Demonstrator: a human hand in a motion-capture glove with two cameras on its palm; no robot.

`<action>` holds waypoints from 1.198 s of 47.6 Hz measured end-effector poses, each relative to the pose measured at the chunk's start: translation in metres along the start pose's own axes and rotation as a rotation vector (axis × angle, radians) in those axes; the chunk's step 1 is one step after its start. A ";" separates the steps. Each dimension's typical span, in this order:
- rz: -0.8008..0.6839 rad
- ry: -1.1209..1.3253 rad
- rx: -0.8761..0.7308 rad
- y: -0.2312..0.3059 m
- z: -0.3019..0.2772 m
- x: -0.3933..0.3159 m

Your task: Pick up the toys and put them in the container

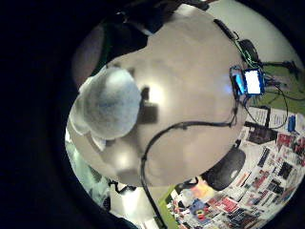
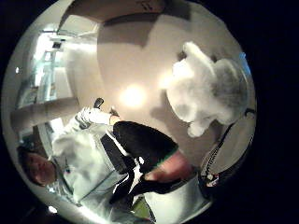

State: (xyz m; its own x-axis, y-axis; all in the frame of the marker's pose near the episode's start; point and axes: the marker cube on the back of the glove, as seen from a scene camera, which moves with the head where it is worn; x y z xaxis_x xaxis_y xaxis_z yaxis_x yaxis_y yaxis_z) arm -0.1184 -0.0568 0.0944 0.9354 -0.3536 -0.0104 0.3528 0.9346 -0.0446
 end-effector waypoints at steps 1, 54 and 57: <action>-0.005 0.005 -0.007 -0.001 0.004 0.000; 0.007 -0.005 0.181 -0.030 -0.047 -0.030; 0.002 0.054 0.202 -0.036 -0.098 -0.006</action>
State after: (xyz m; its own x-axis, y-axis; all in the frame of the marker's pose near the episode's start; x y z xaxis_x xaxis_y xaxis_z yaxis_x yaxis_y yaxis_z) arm -0.1393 -0.0923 -0.0017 0.9354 -0.3479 -0.0639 0.3537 0.9223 0.1561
